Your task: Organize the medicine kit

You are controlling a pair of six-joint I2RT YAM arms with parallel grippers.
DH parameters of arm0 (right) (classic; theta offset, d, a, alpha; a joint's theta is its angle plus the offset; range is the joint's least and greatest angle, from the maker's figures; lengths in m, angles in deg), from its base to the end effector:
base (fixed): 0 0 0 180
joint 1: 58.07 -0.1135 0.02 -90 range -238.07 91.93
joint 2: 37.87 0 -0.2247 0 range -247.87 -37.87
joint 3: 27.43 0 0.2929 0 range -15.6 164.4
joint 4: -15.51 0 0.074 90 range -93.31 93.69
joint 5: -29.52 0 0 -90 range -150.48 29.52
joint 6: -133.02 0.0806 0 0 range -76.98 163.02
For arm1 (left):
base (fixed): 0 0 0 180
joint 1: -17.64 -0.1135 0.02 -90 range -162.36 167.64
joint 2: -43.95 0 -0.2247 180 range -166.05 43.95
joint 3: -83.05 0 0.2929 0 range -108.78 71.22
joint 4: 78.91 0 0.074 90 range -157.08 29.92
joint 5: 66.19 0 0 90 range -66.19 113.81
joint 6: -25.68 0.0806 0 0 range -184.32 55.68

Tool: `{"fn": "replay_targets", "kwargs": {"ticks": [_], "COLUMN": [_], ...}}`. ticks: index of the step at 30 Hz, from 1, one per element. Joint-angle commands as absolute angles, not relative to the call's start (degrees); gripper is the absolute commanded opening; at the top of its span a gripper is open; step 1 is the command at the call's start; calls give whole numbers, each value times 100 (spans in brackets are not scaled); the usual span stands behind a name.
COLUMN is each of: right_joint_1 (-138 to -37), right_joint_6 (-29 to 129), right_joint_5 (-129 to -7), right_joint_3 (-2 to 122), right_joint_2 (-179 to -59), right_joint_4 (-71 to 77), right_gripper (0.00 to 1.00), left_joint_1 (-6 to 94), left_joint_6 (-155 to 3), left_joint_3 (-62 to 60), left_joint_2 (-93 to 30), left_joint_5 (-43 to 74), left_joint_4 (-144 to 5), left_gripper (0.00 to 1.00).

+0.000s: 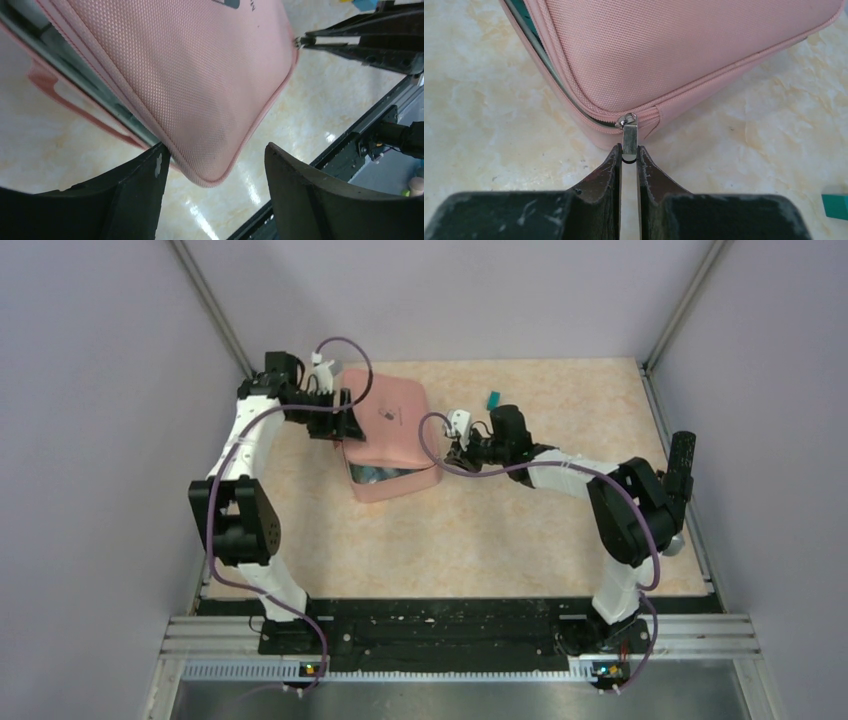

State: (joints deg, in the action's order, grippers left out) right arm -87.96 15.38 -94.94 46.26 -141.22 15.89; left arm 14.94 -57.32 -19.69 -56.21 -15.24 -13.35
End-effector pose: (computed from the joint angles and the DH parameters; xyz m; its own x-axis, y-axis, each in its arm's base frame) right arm 0.3665 0.2633 0.1185 0.0135 -0.4334 -0.9011 -0.9398 0.3023 -0.1595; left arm 0.4162 -0.0312 0.2262 -0.8528 0.0545 -0.5193 0.3559 0.7884 -0.5017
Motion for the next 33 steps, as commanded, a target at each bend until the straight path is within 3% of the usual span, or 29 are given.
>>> {"fn": "replay_targets", "kwargs": {"ticks": [1,5,11,21,23,29,33], "right_joint_1": [-8884,-8888,-8870,-8877,-8879,-8913,-8951], "right_joint_6": [1366,1385,1098,229,27,-637,-1222], "right_joint_5": [-9561,-9641,-9449,-9260,-9290,-9469,-9506], "right_joint_3": [4742,4938,4763,4089,3975,3754,3346], "right_joint_2": [-14014,-14135,-13976,-13530,-13499,-13529,-13517], "right_joint_4": [2115,1733,1611,2780,3009,3459,4084], "right_gripper": [0,0,0,0,0,0,0], "left_joint_1": [2352,2598,2306,1567,1560,2128,2796], "left_joint_6": [-5957,-5988,-5902,-6284,-6343,-7008,-6795], "left_joint_3": [-3021,-3343,-2645,-2222,-2226,-2054,-2755], "left_joint_2": [-6216,-6501,-5941,-5118,-5056,-5443,-6370], "left_joint_5": [-1986,-1780,-1024,621,239,-2338,-3039], "left_joint_4": [-1887,-1807,-1612,-1793,-2099,-4076,-4110], "left_gripper": [73,73,73,78,79,79,77]}}
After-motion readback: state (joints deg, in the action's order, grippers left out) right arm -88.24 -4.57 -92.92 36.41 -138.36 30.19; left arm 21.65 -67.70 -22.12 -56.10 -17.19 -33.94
